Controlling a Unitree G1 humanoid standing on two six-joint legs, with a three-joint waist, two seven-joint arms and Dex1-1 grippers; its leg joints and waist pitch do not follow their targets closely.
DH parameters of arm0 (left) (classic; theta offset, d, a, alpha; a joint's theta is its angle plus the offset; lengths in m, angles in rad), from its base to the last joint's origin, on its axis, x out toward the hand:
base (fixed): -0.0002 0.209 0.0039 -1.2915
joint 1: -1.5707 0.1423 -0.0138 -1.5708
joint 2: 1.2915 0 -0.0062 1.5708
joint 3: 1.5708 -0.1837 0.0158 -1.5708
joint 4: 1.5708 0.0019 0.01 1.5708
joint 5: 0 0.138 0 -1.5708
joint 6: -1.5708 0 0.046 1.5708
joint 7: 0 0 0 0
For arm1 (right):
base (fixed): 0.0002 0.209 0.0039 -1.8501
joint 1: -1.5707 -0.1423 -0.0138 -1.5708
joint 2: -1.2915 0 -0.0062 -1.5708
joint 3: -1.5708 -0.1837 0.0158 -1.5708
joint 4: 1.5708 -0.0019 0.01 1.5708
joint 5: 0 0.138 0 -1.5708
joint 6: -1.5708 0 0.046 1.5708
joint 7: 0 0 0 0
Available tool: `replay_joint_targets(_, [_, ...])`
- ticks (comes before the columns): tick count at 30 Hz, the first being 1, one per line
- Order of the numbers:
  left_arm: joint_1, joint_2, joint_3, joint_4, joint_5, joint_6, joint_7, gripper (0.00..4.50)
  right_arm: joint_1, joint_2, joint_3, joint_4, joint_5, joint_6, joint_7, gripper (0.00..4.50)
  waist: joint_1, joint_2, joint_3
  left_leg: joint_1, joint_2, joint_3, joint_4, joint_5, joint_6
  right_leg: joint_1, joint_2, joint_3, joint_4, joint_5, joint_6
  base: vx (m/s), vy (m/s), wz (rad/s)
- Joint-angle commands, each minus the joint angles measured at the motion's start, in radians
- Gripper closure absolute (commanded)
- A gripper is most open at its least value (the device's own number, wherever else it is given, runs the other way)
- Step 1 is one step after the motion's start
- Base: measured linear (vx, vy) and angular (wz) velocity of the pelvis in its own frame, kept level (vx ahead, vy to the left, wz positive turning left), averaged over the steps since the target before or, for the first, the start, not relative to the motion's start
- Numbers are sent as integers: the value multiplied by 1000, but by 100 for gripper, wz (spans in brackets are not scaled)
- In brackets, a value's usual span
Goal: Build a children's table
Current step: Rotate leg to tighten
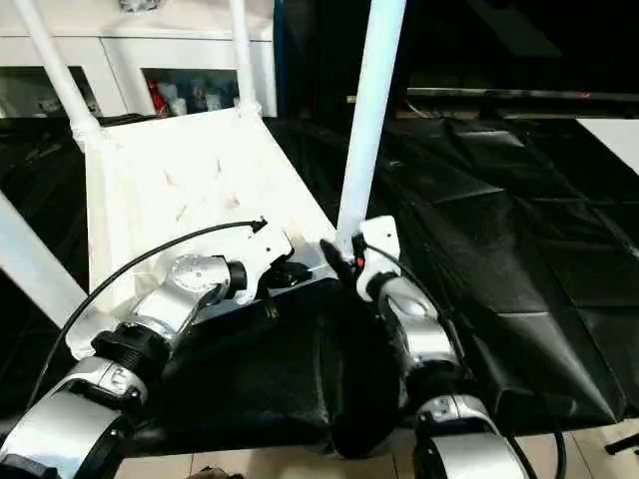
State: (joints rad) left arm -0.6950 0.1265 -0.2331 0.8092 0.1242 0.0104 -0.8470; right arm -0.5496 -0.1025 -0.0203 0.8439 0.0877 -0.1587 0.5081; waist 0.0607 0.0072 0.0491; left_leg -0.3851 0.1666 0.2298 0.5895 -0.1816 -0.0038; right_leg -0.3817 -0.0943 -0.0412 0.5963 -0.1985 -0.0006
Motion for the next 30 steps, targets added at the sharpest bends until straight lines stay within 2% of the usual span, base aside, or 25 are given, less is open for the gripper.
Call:
replay_joint_targets(1, [31, -12, -33, -6, -42, -46, -86, 450, -2, 12, 104, -31, -12, -29, 172, 101, 0, -17, -54, 23, 74, -49, -84, -281, 22, 16, -76, 41, -81, -266, -201, 0, 0, 0])
replay_joint_targets(4, [57, 82, -47, -45, -58, -69, -259, 450, 24, -87, 138, -97, 35, 7, 448, 101, 6, -16, -57, 23, 77, -47, -80, -248, 48, 23, -75, 38, -75, -222, -216, 0, 0, 0])
replay_joint_targets(5, [61, 93, -48, -50, -60, -73, -279, 450, 27, -99, 143, -104, 39, 9, 476, 101, 10, -14, -56, 22, 79, -46, -80, -235, 56, 24, -72, 37, -72, -204, -220, 0, 0, 0])
replay_joint_targets(6, [62, 98, -48, -51, -61, -75, -287, 450, 28, -103, 145, -107, 40, 9, 487, 101, 11, -11, -56, 21, 82, -42, -80, -219, 61, 20, -68, 35, -66, -177, -231, 0, 0, 0])
replay_joint_targets(7, [65, 112, -49, -57, -68, -78, -319, 450, 31, -120, 149, -115, 45, 13, 523, 101, 9, -14, -56, 23, 83, -41, -80, -214, 59, 20, -67, 34, -63, -160, -244, 0, 0, 0])
replay_joint_targets(10, [83, 167, -45, -93, -102, -51, -437, 450, 33, -168, 153, -128, 56, 20, 620, 101, 17, -11, -57, 28, 86, -38, -79, -204, 52, 17, -67, 33, -57, -136, -269, 0, 0, 0])
replay_joint_targets(12, [85, 181, -45, -93, -104, -52, -454, 450, 29, -177, 153, -119, 50, 7, 628, 101, 24, -8, -59, 31, 86, -37, -78, -203, 46, 14, -66, 33, -54, -125, -273, 0, 0, 0])
replay_joint_targets(14, [83, 203, -41, -84, -111, -56, -480, 450, 20, -190, 148, -108, 56, 5, 665, 101, 26, -12, -59, 33, 85, -35, -79, -207, 40, 15, -65, 33, -52, -120, -273, 0, 0, 0])
replay_joint_targets(17, [78, 213, -30, -78, -125, -51, -502, 450, 14, -200, 149, -106, 69, 21, 711, 101, 27, -12, -58, 33, 85, -35, -79, -217, 31, 16, -69, 34, -52, -120, -276, 0, 0, 0])
replay_joint_targets(21, [73, 212, -20, -76, -128, -53, -493, 450, 8, -193, 158, -104, 70, 28, 725, 137, 28, -19, -58, 30, 84, -34, -76, -196, 39, 18, -73, 36, -52, -117, -276, 0, 0, 0])
replay_joint_targets(25, [72, 208, -17, -78, -136, -54, -489, 450, 14, -184, 159, -113, 77, 35, 733, 170, 28, -17, -58, 31, 85, -35, -76, -188, 42, 17, -70, 34, -51, -123, -274, 0, 0, 0])
replay_joint_targets(30, [74, 189, -14, -79, -132, -58, -447, 450, 34, -164, 149, -120, 81, 41, 711, 178, 29, -20, -59, 29, 84, -34, -74, -178, 46, 18, -72, 35, -50, -118, -275, 0, 0, 0])
